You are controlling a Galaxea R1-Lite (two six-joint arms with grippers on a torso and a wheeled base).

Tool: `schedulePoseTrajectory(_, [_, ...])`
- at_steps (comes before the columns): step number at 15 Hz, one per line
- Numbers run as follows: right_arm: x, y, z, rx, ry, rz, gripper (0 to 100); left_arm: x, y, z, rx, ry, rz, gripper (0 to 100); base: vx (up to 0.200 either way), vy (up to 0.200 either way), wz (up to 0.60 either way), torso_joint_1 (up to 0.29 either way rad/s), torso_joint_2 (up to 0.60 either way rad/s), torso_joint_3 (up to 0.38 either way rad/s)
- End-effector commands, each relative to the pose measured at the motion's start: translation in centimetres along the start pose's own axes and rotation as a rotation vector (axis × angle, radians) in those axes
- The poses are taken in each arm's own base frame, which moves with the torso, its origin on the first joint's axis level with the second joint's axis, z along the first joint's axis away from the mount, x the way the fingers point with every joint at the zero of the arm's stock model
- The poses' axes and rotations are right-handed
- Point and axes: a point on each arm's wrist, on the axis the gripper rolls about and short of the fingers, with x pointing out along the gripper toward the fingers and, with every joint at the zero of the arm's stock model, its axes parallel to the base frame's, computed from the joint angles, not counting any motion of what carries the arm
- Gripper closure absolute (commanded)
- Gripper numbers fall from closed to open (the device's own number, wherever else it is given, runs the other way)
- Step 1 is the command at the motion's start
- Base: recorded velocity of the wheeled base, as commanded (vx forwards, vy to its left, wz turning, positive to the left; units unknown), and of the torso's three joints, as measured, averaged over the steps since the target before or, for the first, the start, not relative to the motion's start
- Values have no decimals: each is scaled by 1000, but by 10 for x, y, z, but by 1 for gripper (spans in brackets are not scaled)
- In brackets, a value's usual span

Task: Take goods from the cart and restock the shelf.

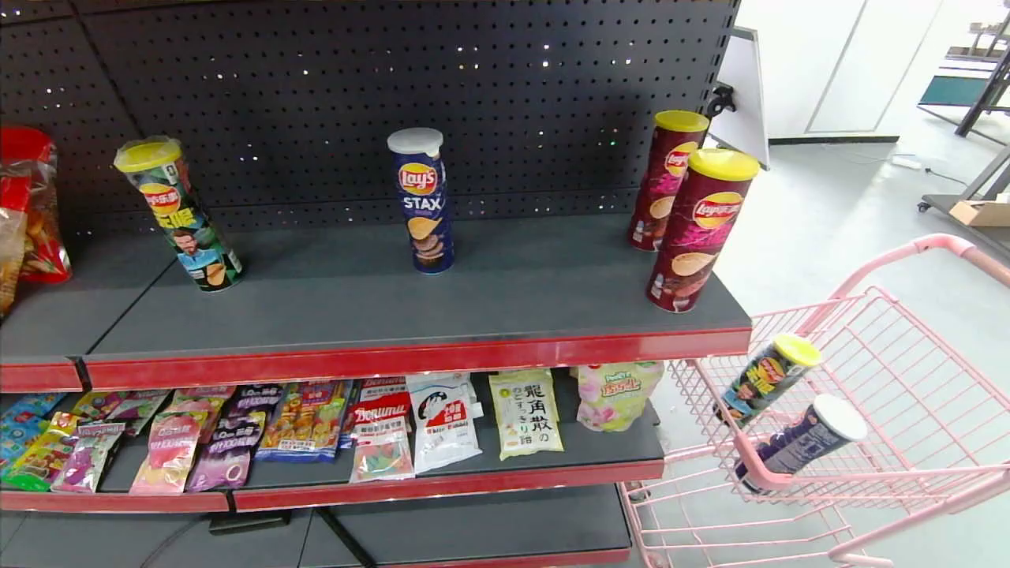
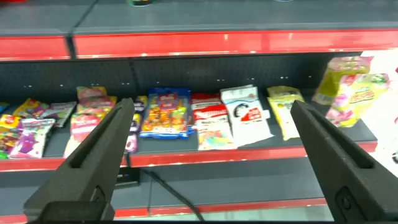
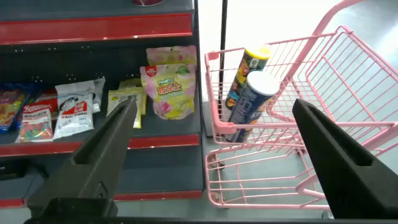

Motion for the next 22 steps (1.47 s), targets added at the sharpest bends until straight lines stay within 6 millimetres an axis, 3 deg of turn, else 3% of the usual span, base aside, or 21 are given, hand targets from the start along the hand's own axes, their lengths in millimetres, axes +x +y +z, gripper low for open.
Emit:
schedulePoseTrajectory(1, [0,0,0,0,0,0,0,0,0,0,0,1,0,0,0,-200,0,2,-12,-2])
schedulePoseTrajectory(3, [0,0,0,0,0,-2,0,0,0,0,0,1,0,0,0,-200,0,-2,-2,5])
schedulePoseTrajectory(12, [0,0,0,1,0,-6,0,0,0,0,0,1,0,0,0,0,-600,2,0,4])
schedulePoseTrajectory(22, [0,0,0,1,0,-6,0,0,0,0,0,1,0,0,0,0,0,-49,121,68])
